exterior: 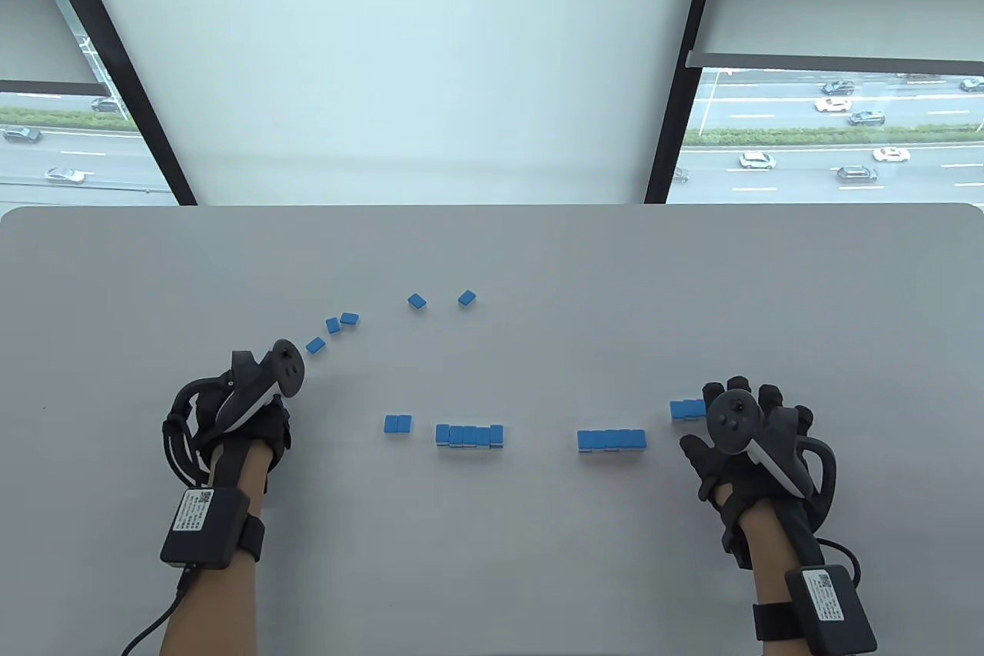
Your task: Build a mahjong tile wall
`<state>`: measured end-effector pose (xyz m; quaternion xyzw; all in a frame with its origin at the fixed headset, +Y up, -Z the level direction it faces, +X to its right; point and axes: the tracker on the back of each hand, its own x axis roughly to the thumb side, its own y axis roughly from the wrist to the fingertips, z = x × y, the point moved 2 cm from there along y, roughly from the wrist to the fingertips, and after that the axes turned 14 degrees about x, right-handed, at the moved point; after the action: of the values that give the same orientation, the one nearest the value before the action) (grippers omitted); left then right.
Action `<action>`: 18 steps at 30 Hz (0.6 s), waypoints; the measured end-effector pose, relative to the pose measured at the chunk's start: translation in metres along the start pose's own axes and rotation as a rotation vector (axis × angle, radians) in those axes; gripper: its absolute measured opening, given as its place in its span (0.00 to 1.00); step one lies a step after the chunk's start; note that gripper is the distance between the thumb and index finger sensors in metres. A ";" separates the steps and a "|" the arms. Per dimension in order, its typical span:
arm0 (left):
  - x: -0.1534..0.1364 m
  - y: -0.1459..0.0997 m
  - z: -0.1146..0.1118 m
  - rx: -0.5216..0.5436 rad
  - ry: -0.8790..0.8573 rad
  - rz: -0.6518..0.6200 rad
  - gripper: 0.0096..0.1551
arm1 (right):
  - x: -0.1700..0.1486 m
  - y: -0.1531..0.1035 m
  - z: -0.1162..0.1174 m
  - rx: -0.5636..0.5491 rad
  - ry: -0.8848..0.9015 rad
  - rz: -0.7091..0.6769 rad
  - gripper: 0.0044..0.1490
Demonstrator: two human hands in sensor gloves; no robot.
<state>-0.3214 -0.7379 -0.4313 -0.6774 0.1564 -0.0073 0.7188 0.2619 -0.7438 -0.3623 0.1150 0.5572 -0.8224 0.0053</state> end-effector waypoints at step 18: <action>0.075 -0.033 0.027 0.036 -0.287 -0.310 0.34 | 0.001 -0.001 0.001 -0.002 0.000 -0.005 0.51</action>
<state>-0.2371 -0.7313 -0.4142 -0.6745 -0.0537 -0.0243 0.7359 0.2604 -0.7442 -0.3618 0.1138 0.5584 -0.8217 0.0035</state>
